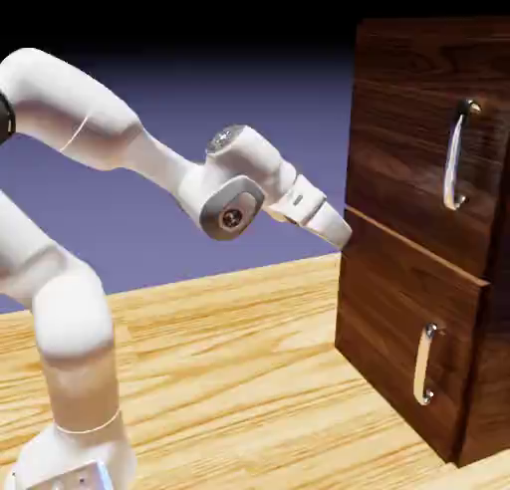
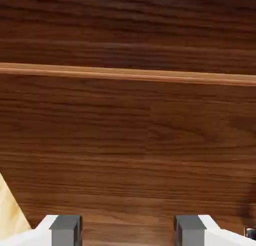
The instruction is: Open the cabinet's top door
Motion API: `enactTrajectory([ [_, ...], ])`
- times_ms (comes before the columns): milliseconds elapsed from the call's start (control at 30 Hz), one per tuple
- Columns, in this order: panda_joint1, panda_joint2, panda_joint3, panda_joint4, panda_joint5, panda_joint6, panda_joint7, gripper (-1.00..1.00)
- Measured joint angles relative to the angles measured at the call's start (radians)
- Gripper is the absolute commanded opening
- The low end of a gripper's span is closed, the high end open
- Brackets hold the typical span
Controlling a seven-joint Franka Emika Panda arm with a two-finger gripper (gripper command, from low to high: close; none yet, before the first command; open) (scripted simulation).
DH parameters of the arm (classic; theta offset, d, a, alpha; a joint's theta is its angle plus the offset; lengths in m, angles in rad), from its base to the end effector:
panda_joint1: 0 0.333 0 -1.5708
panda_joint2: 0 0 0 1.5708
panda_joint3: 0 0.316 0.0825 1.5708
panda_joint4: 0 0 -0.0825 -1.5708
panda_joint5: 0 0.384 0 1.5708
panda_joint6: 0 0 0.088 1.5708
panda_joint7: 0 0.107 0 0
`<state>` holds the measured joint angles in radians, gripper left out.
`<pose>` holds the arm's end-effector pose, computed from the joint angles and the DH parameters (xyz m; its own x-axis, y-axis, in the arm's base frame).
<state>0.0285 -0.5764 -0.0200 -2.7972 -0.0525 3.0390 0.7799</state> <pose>0.3907 0.0071 0.4672 0.5156 -0.6651 0.5402 -0.4488 -0.7467 -0.4909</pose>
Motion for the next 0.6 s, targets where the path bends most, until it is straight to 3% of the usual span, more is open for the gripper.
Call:
enactTrajectory([
  [600, 0.246, -0.095, -0.298, 0.191, -0.783, 0.029, 0.581, 0.00],
])
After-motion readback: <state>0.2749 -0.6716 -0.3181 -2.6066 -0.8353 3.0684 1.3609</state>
